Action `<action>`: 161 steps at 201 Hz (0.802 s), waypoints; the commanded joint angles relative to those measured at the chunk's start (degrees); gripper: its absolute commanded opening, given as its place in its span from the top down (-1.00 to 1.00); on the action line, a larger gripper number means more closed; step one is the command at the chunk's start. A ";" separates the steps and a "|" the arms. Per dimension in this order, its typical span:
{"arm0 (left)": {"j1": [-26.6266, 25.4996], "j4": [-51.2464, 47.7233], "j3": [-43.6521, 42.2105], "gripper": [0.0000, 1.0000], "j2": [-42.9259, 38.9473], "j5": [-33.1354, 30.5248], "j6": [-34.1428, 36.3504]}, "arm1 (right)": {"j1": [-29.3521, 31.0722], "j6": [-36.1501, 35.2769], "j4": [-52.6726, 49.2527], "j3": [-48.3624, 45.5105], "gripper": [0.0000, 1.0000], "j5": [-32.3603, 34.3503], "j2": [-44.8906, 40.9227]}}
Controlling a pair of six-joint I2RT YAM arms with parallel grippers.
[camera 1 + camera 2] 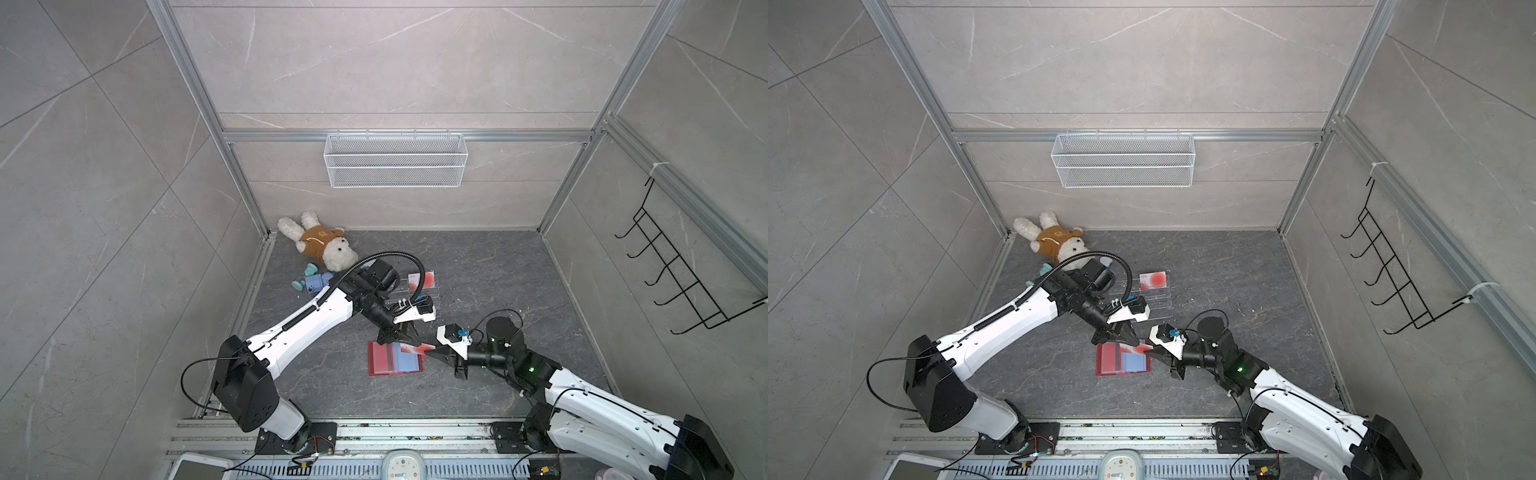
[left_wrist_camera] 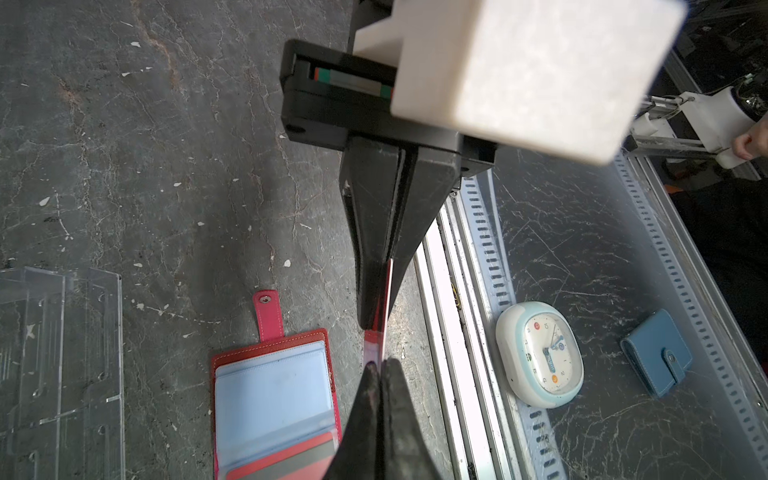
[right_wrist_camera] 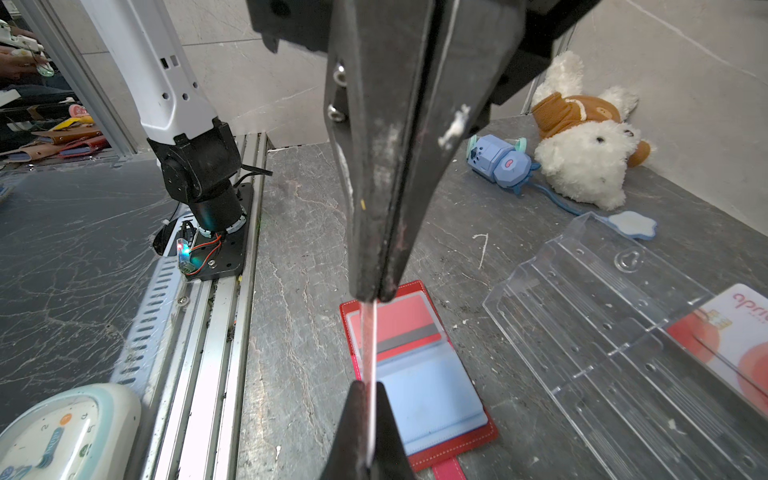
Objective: Take the credit cards out of the card holder
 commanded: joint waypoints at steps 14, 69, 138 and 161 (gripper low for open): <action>0.03 1.12 1.03 1.00 -1.69 -0.60 1.52 | 0.39 1.35 -2.14 3.02 0.54 2.73 1.42; 0.61 4.98 1.02 1.00 -2.23 -3.65 0.19 | 0.37 10.56 -4.84 6.02 -0.86 19.48 -0.37; 3.09 6.41 3.97 1.00 1.09 -4.20 -0.19 | 0.28 15.37 -9.82 8.82 -0.99 28.20 -8.59; 3.76 6.09 5.27 1.00 2.72 -4.29 0.07 | 0.30 15.66 -11.97 9.12 -0.99 29.42 -11.05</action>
